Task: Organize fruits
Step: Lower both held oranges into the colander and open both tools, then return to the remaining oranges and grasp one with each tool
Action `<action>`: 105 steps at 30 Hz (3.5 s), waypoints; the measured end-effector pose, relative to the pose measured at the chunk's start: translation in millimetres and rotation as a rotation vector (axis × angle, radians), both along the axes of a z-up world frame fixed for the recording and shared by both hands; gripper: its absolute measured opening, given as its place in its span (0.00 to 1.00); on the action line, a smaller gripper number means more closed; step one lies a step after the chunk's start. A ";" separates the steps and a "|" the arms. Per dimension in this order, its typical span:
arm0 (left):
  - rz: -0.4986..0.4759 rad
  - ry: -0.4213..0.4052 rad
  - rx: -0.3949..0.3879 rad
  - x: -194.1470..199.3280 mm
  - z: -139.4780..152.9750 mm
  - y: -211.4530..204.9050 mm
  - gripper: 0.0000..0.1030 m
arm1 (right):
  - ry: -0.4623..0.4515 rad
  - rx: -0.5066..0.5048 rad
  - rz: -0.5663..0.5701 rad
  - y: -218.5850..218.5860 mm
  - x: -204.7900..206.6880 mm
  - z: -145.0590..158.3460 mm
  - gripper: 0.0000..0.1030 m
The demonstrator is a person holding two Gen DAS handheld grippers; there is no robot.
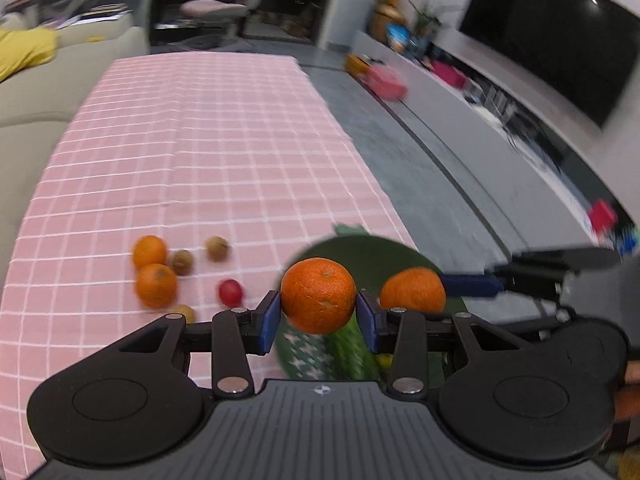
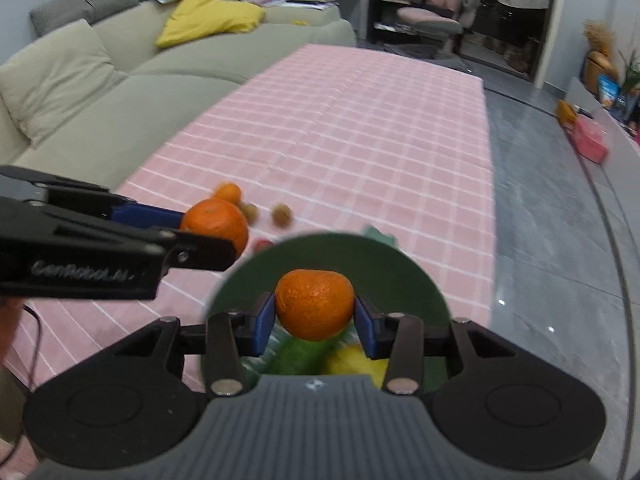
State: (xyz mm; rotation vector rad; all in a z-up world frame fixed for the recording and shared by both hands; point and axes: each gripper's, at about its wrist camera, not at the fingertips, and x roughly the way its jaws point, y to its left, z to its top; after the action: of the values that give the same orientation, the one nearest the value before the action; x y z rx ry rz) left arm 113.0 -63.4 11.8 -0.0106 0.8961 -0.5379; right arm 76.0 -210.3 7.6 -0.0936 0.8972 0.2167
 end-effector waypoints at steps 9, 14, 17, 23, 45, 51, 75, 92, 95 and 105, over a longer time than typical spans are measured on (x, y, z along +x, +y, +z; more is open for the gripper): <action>-0.114 0.030 0.114 -11.9 -25.0 -38.4 0.45 | 0.058 -0.089 -0.043 -24.3 -4.0 -23.5 0.39; -0.102 0.070 0.136 -6.3 -37.6 -40.7 0.45 | 0.080 -0.118 -0.031 -22.5 1.6 -34.3 0.39; -0.096 0.086 0.151 -3.5 -42.3 -40.6 0.45 | 0.079 -0.140 -0.013 -19.0 3.4 -37.4 0.39; -0.064 0.124 0.161 5.5 -51.6 -37.8 0.45 | 0.069 -0.169 0.016 -17.5 10.9 -38.1 0.39; -0.082 0.108 0.184 7.6 -58.3 -42.5 0.65 | 0.103 -0.181 0.054 -15.4 42.8 -42.0 0.40; -0.058 0.095 0.166 9.6 -49.0 -35.0 0.66 | 0.134 -0.177 0.053 -14.6 54.7 -47.5 0.40; 0.144 -0.025 0.061 9.4 1.2 31.8 0.66 | -0.010 -0.070 -0.018 5.8 28.0 8.3 0.65; 0.357 -0.025 0.008 23.2 -13.9 108.0 0.66 | -0.087 -0.021 0.059 69.3 53.7 2.1 0.74; 0.372 -0.018 0.003 28.1 -21.2 116.2 0.66 | -0.074 -0.038 0.083 79.7 65.0 -7.0 0.74; 0.420 0.053 -0.029 42.5 -51.4 138.0 0.66 | -0.024 -0.128 0.180 98.8 101.6 -37.8 0.74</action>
State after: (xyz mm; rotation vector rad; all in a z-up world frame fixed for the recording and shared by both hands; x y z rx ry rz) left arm 155.5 74.6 -39.6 -0.2354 0.9067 -0.1588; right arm 177.6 -111.5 -30.2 -0.2962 0.8793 0.3243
